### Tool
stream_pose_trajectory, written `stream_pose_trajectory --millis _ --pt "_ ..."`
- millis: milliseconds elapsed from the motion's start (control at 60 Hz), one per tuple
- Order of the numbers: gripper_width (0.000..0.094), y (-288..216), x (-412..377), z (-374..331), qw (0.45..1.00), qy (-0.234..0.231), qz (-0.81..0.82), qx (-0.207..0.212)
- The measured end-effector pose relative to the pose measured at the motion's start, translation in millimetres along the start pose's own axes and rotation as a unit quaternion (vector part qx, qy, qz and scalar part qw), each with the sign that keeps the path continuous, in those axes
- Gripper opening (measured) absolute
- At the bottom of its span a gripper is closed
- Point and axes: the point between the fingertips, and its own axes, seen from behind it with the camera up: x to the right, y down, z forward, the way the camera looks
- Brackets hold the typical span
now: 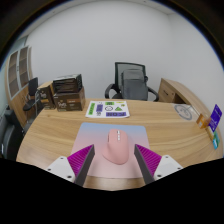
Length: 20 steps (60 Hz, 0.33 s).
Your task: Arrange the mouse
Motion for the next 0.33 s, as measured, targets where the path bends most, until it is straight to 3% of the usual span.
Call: stream_pose_trajectory --millis 333 --pt "0.0837 86 -68 -207 0.998 0.005 0.058 0.017"
